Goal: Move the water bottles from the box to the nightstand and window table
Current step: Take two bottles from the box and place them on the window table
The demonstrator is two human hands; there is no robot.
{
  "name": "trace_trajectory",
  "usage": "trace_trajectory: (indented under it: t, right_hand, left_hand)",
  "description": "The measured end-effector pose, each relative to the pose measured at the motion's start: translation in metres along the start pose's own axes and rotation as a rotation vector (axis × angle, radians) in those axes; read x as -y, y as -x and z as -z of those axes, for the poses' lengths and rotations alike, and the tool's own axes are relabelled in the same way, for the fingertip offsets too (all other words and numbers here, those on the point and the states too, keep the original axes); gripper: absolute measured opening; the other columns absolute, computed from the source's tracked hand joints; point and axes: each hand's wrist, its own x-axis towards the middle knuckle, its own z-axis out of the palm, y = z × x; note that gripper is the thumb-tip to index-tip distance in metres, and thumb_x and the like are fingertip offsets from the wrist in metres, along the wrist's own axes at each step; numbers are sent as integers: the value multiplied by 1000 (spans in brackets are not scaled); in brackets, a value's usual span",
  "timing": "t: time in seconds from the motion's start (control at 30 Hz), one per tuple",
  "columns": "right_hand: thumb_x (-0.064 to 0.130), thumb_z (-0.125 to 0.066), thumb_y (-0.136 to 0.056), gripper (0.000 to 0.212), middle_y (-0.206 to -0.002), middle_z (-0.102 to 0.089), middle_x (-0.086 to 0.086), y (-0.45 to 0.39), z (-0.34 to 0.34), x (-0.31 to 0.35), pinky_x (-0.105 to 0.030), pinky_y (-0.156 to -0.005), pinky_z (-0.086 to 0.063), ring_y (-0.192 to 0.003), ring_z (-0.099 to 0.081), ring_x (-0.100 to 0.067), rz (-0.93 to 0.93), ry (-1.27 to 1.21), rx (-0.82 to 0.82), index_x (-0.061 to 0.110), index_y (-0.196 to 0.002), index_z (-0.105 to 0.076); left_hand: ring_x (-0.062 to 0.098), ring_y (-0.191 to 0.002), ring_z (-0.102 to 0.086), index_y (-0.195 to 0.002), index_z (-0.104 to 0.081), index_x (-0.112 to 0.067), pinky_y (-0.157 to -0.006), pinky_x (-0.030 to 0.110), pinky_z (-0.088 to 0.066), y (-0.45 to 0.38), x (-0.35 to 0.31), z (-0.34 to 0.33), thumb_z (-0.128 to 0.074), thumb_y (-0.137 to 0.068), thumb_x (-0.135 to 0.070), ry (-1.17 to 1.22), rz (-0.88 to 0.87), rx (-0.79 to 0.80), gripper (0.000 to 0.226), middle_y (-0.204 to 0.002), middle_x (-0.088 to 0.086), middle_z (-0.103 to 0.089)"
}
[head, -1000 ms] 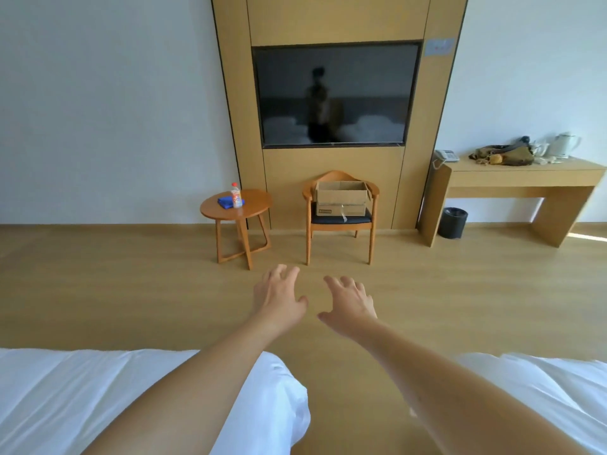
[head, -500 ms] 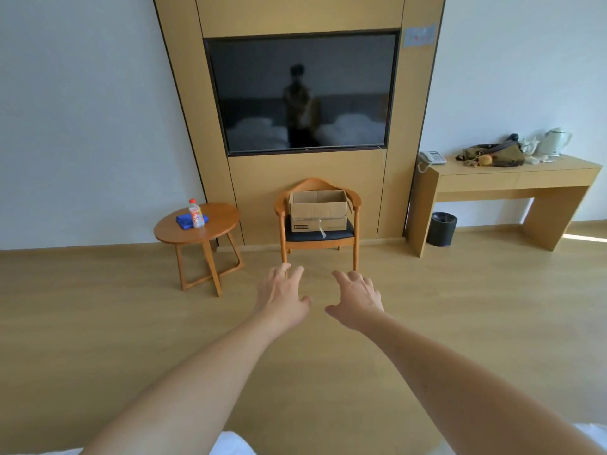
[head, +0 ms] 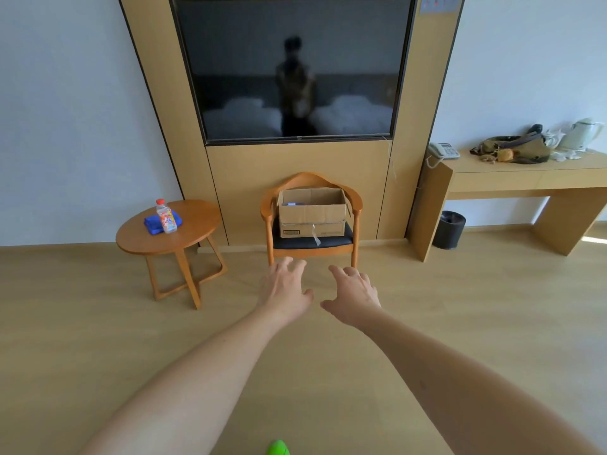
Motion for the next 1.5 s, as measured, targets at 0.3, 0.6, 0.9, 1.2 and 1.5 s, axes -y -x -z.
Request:
trace_trajectory:
  t: [0.3,0.6,0.9,1.2,1.5]
  right_hand:
    - [45,-76,-84,84,-151,-43,-5,-201,-3,17,-50,-107,-42,-136,-42,-33,-96,18,-5,32,-154,-31]
    - [42,-76,-85,85,-149,-44,-6,-358,-13,28,-47,-104,-43,-135,-42,-32,-144,-11,48,31,-155,-30]
    - [36,-74,-87,76,-145,-48,-7,-539,-26,-2,-47,-103,-48,-131,-45,-32,-90,-25,63,29,-152,-34]
    - [37,-74,-85,85,-153,-42,-7,-712,-12,-27,-48,-108,-45,-139,-40,-32,-90,-31,160,31,-156,-28]
    - [36,-72,-87,77,-147,-47,-7,-829,-54,-36,-44,-103,-48,-135,-43,-31,-142,-93,252,30,-154,-33]
  left_hand:
    - [32,-147,-28,-149,-45,-19,-117,49,-35,-212,63,-27,-71,-89,-39,71,-76,42,68,-157,11,-36]
    - [32,-145,-31,-149,-45,-19,-116,51,-36,-362,116,-45,-69,-90,-38,72,-45,92,66,-155,10,-38]
    - [29,-131,-43,-140,-50,-21,-103,45,-46,-528,143,-83,-66,-88,-39,-11,-26,57,57,-143,5,-49]
    - [26,-145,-33,-153,-41,-20,-115,42,-39,-687,161,-101,-63,-95,-42,-10,62,99,66,-158,5,-37]
    - [28,-137,-39,-144,-48,-24,-109,45,-43,-791,214,-150,-64,-91,-38,-42,91,225,57,-149,4,-44]
